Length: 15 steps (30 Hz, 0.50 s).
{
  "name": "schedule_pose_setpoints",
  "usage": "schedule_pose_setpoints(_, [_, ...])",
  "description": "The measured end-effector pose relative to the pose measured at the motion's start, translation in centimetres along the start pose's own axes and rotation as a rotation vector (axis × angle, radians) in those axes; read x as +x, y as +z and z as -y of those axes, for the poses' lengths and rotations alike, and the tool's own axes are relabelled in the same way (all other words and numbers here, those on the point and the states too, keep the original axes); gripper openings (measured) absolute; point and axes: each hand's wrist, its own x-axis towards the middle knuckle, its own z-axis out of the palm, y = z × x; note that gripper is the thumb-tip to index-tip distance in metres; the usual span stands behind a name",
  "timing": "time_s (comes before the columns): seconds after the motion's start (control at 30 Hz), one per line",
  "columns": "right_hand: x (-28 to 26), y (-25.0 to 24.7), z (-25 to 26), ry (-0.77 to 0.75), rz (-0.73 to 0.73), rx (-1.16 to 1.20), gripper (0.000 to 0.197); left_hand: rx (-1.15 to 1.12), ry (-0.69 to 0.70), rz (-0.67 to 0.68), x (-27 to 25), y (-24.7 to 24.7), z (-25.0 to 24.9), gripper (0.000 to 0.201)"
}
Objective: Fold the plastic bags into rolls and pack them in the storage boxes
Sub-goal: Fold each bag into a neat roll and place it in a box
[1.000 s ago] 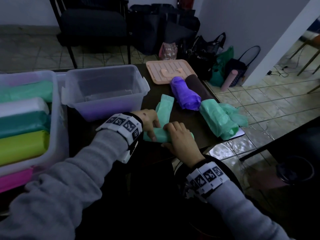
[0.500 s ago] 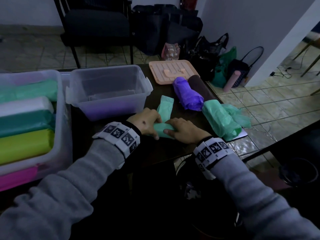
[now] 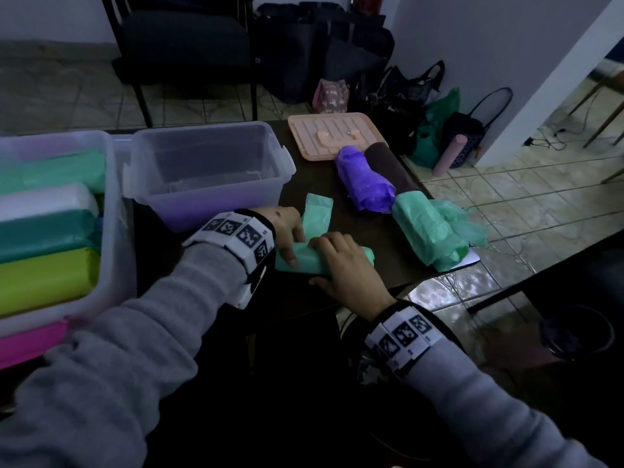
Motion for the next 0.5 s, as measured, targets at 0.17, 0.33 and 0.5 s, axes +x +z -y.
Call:
schedule_pose_setpoints(0.17, [0.2, -0.1, -0.1, 0.020, 0.026, 0.083, 0.054, -0.069, 0.029, -0.045, -1.0, 0.2, 0.7, 0.049])
schedule_pose_setpoints(0.33, [1.8, -1.2, -0.8, 0.095, 0.216, 0.098, 0.053, -0.098, 0.066, -0.257, -2.2, 1.4, 0.6, 0.050])
schedule_pose_setpoints(0.5, [3.2, -2.2, -1.4, 0.168, 0.372, 0.159, 0.050, -0.060, 0.076, -0.322, -2.1, 2.7, 0.8, 0.061])
